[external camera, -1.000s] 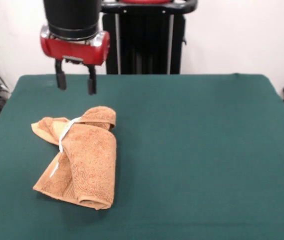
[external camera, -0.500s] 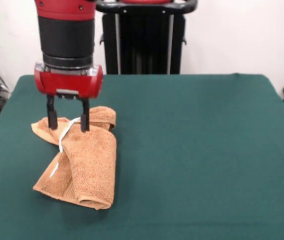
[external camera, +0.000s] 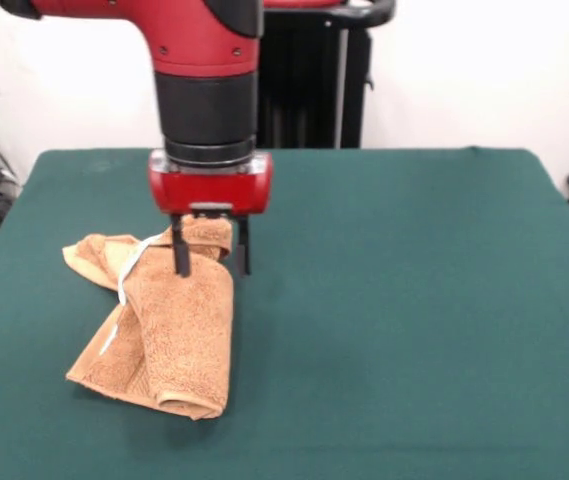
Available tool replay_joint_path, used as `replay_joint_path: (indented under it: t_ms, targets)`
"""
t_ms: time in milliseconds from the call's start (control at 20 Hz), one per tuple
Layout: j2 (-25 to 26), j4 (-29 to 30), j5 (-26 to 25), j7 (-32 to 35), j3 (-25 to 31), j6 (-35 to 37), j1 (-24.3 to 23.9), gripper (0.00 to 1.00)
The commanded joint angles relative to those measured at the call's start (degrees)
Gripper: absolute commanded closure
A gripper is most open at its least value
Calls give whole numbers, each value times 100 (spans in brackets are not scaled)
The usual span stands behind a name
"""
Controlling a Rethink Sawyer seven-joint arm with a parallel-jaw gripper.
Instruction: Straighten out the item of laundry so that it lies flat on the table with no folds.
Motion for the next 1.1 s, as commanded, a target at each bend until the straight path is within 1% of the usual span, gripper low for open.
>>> replay_joint_path:
  t_ms: [50,300,450,550,700,800,1000,1100]
  targets:
    - [290,692,-5,634,-129,-229,337,0]
    - [294,623,-159,336,-179,-136,286,0]
    - [307,483,-180,234,-215,21,266,0]
    - [179,461,-185,237,-299,156,314,0]
    - [-59,486,-102,44,-280,490,298,0]
    - [-126,446,-59,-101,-256,676,267,0]
    - [-37,339,-61,-339,-211,831,148,0]
    - [89,292,-58,-483,-154,912,44,0]
